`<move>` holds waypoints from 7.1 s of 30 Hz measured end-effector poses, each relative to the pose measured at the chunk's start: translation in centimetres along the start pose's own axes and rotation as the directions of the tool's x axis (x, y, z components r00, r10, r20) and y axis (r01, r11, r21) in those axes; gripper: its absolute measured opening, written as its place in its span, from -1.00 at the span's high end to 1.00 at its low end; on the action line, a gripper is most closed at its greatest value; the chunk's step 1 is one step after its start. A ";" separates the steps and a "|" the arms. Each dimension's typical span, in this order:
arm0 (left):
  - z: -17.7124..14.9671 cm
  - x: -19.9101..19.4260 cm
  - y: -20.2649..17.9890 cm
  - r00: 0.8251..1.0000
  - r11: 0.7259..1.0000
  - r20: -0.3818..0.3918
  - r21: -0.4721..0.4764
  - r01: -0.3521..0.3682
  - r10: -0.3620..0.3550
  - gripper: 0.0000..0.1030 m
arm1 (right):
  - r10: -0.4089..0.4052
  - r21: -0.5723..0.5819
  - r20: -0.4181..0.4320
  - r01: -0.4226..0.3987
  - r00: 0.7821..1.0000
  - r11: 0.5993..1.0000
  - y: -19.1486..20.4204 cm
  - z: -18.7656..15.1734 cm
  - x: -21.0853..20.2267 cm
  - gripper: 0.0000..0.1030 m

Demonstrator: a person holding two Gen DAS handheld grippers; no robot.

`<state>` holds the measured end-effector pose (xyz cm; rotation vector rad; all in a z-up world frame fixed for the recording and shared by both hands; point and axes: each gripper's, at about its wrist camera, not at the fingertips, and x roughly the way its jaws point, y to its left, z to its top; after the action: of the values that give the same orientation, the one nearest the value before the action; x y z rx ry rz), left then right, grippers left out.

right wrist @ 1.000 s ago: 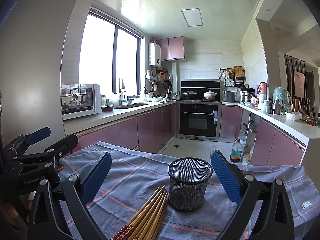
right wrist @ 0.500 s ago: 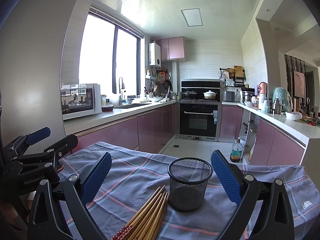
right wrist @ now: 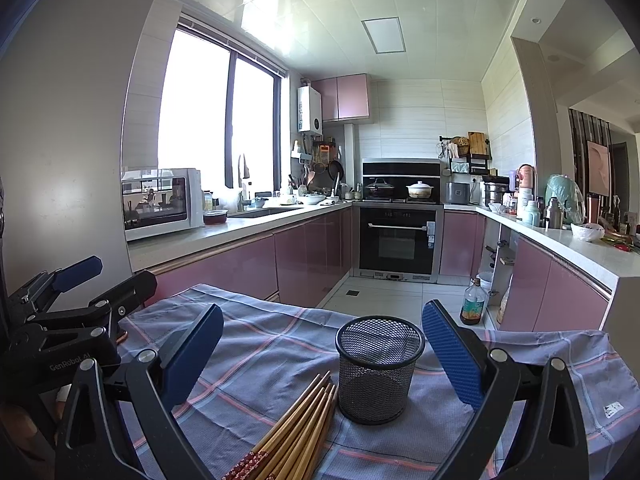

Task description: Organize utensils

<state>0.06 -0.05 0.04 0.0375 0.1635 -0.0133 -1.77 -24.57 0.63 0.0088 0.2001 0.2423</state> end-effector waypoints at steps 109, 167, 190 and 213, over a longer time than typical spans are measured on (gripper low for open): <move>-11.1 16.5 -8.1 0.613 0.873 -0.699 -0.033 0.487 -0.369 0.46 | 0.303 0.203 -0.590 -0.225 0.748 0.953 -3.9 -7.8 7.9 0.89; -11.5 20.4 -7.0 0.594 0.886 -0.739 -0.011 0.463 -0.319 0.59 | 0.323 0.199 -0.555 -0.255 0.766 0.946 -4.3 -6.8 7.0 0.89; -2.6 13.2 -4.0 0.698 0.851 -0.529 -0.095 0.516 -0.482 0.86 | 0.314 0.151 -0.383 -0.277 0.868 0.949 -5.9 -0.8 4.2 0.89; 10.2 13.6 -9.0 0.773 0.785 -0.154 -0.212 0.582 -0.615 0.86 | 0.231 0.077 -0.190 -0.220 0.954 0.973 -10.0 8.4 5.2 0.89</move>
<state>15.01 -9.59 7.58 -0.1721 0.3912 -0.6472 7.21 -32.86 7.52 0.0632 0.4050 0.4662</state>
